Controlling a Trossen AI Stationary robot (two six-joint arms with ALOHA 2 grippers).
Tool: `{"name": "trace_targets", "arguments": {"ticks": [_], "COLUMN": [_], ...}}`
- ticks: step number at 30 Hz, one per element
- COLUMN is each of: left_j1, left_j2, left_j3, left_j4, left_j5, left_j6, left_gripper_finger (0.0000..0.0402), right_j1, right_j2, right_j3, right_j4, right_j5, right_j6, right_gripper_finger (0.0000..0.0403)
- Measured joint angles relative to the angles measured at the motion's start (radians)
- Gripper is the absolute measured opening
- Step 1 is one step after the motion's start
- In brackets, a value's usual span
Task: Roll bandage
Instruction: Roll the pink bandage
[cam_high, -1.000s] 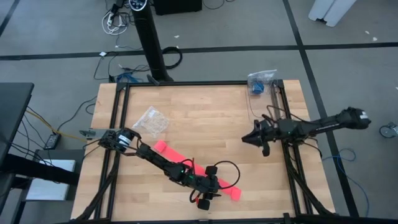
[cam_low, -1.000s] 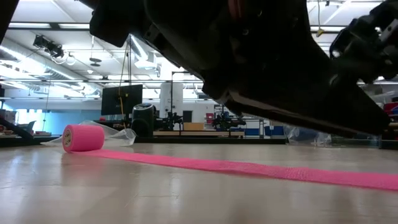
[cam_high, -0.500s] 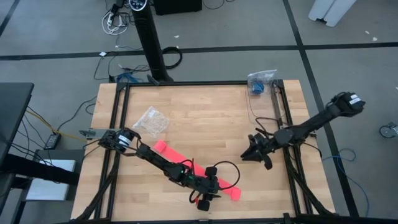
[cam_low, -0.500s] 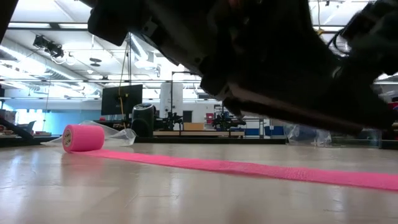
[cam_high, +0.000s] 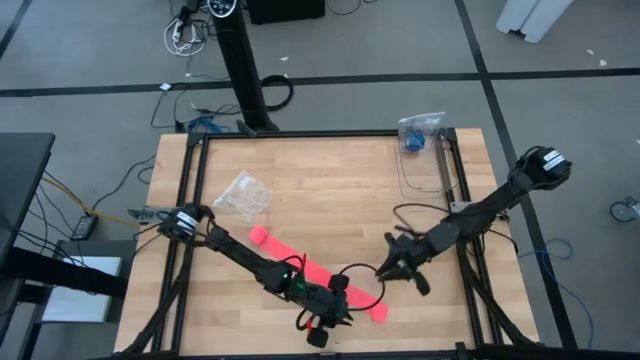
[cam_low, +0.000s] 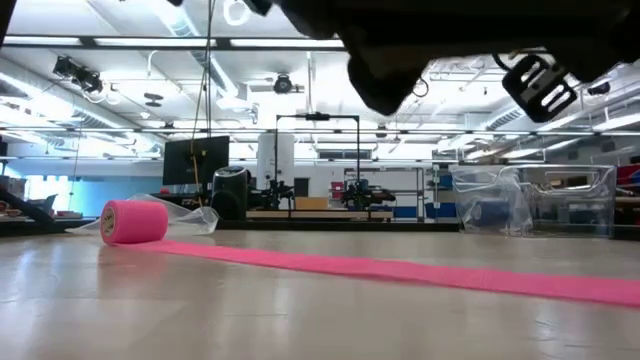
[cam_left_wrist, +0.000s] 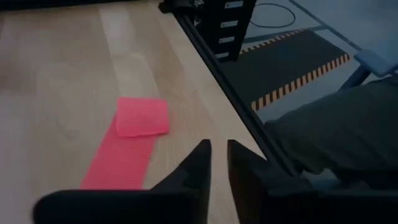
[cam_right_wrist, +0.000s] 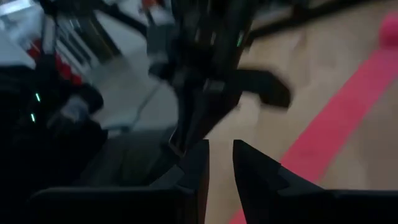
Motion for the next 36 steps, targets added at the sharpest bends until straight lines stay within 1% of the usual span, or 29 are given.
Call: {"name": "trace_targets", "arguments": {"ticks": [4,7,9,15,19,25,32,36], "left_j1": [-0.002,-0.004,-0.007,-0.015,-0.015,-0.015,-0.014,-0.013], "left_j2": [-0.009,-0.009,-0.009,-0.009,-0.009,-0.008,-0.008,-0.008], "left_j3": [0.0,-0.02,-0.04,-0.077,-0.082,-0.082,-0.082,-0.082], "left_j4": [-0.016,-0.016,-0.004,0.033,0.047,0.046,0.046,0.046], "left_j5": [0.0,0.0,-0.006,-0.018,-0.018,-0.017,-0.017,-0.017], "left_j6": [0.008,-0.016,-0.035,-0.078,-0.086,-0.087,-0.086,-0.084], "left_gripper_finger": [0.0009,0.0008,0.0009,0.0006,0.0006,0.0006,0.0006,0.0006], "right_j1": [0.044,0.078,0.097,0.116,0.113,0.098,0.091,0.091], "right_j2": [0.067,0.105,0.127,0.185,0.204,0.201,0.202,0.202], "right_j3": [0.161,0.256,0.293,0.321,0.321,0.321,0.321,0.321], "right_j4": [-0.239,-0.385,-0.439,-0.481,-0.5,-0.523,-0.604,-0.601], "right_j5": [0.0,0.018,0.02,0.017,0.01,0.009,-0.027,-0.035], "right_j6": [0.064,0.116,0.15,0.27,0.287,0.309,0.399,0.431], "right_gripper_finger": [0.0077,0.008,0.0086,0.0114,0.0128,0.0128,0.0129,0.013]}}
